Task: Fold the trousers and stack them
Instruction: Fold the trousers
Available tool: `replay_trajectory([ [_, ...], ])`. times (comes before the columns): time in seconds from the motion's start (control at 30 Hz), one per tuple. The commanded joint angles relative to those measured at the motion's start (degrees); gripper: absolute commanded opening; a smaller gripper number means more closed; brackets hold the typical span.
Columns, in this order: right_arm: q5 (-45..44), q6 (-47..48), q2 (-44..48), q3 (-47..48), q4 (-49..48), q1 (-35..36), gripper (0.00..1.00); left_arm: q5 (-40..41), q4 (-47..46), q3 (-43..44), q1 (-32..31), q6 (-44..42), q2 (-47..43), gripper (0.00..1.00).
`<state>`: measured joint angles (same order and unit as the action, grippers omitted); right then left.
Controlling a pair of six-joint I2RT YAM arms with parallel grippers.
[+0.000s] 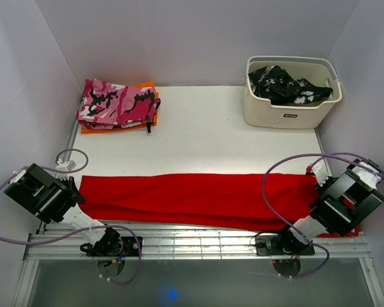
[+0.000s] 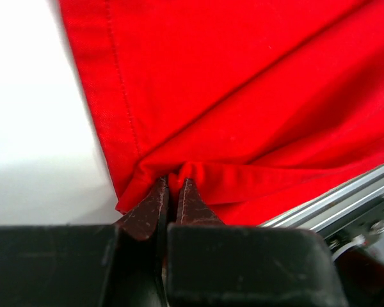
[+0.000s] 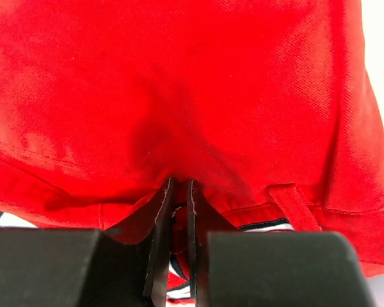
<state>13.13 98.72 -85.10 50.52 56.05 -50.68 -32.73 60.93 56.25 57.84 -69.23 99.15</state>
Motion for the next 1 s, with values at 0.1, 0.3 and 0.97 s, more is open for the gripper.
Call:
replay_trajectory([
  [0.1, 3.9, -17.5, -4.5, 6.8, -6.6, 12.2, 0.08, 3.4, -18.1, 15.3, -4.7, 20.0, 11.4, 0.0],
  [0.3, 7.4, -21.9, -7.3, 14.7, -3.0, 15.8, 0.08, 2.0, -15.0, 27.5, -7.3, 22.7, 15.8, 0.0],
  [0.97, 13.9, -21.3, -8.6, 28.9, 5.6, 14.7, 0.08, -13.3, -18.7, 71.7, -17.4, 41.1, 27.0, 0.0],
])
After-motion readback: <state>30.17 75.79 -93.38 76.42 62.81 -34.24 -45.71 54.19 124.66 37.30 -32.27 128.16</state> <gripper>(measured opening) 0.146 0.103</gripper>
